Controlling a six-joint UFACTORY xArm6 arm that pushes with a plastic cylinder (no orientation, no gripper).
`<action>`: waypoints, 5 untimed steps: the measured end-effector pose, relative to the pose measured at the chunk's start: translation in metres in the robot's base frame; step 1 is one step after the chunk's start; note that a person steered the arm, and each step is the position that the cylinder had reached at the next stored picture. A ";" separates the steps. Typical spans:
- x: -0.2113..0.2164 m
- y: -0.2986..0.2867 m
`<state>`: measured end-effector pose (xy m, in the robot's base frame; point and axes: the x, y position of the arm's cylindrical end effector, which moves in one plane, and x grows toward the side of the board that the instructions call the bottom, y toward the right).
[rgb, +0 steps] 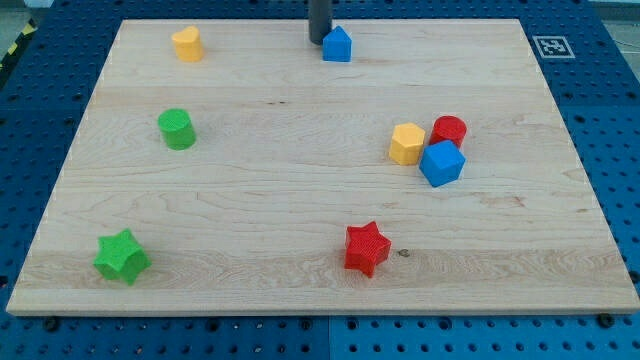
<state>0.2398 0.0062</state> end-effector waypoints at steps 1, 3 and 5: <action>0.005 0.005; 0.026 0.020; 0.031 0.076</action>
